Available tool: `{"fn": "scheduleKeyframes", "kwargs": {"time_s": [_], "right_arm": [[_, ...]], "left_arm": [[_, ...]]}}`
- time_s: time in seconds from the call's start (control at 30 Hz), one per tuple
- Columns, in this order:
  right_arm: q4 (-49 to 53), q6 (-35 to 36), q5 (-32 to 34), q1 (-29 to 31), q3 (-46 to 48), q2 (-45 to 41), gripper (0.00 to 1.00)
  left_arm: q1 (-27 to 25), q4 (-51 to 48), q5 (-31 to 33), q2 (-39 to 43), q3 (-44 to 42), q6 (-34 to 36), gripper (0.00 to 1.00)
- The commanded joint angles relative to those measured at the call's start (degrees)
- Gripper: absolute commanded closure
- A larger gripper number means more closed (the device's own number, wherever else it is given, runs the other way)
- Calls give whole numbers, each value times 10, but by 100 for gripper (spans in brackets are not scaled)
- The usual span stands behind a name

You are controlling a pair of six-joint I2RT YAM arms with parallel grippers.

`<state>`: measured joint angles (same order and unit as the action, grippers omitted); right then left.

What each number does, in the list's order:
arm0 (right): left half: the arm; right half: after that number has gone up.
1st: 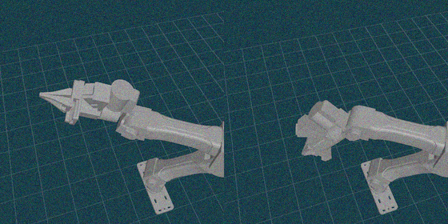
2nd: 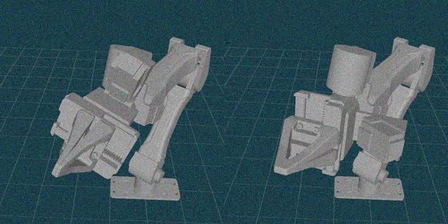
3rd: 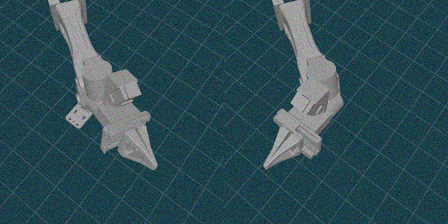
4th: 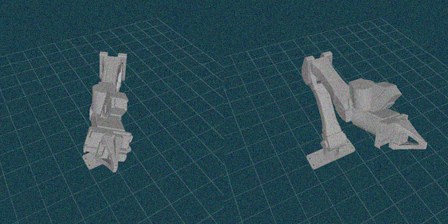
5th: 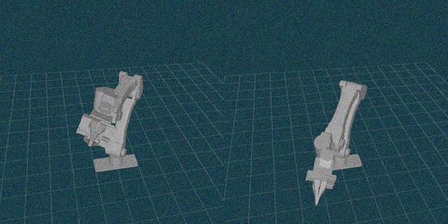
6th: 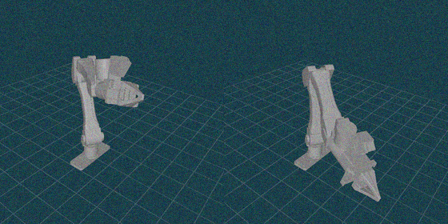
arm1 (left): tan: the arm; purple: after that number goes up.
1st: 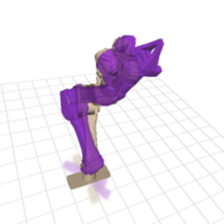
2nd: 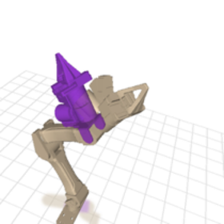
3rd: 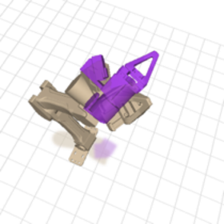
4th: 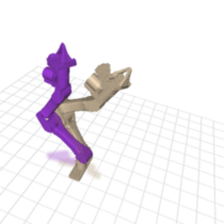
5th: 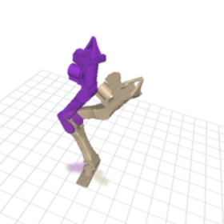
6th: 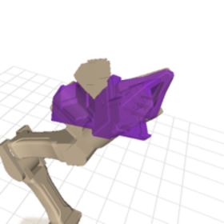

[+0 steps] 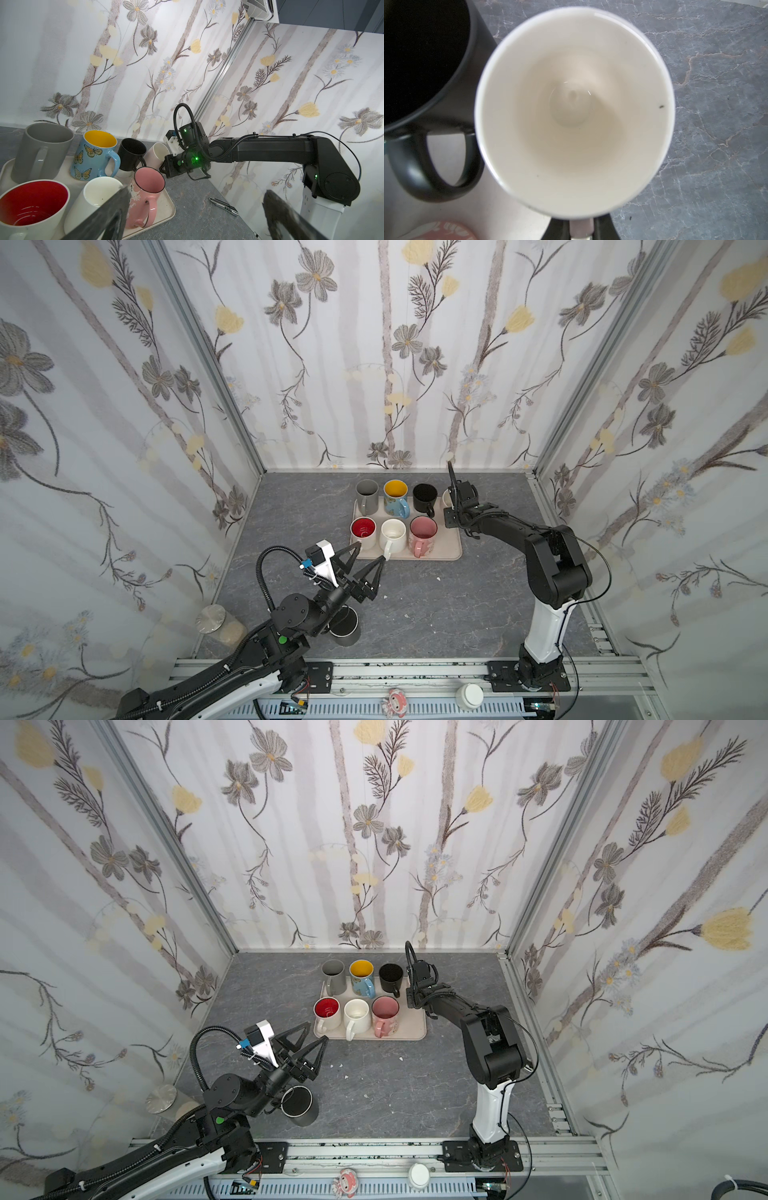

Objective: Turn the mug right side up
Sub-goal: 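Set the pale pink mug upright at the tray's far corner with the right gripper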

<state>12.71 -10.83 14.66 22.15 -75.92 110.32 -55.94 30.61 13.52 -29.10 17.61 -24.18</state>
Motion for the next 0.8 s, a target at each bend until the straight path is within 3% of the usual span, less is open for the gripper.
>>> {"fn": "scheduleKeyframes", "kwargs": {"time_s": [0.0, 0.27, 0.43, 0.57, 0.77], "right_arm": [[-11, 7, -2, 0, -22, 10, 100], [28, 6, 1, 1, -49, 28, 100], [30, 2, 0, 1, -52, 20, 68], [27, -5, 0, 1, -46, -1, 48], [-8, -17, -9, 0, 0, -65, 35]], "left_arm": [[0, -1, 13, 4, -4, 4, 0], [0, 0, 11, 4, -6, 4, 0], [0, -6, 10, 6, -2, 5, 0], [0, -10, 14, 9, -2, 3, 0], [0, -21, 21, 14, 1, -1, 0]]}}
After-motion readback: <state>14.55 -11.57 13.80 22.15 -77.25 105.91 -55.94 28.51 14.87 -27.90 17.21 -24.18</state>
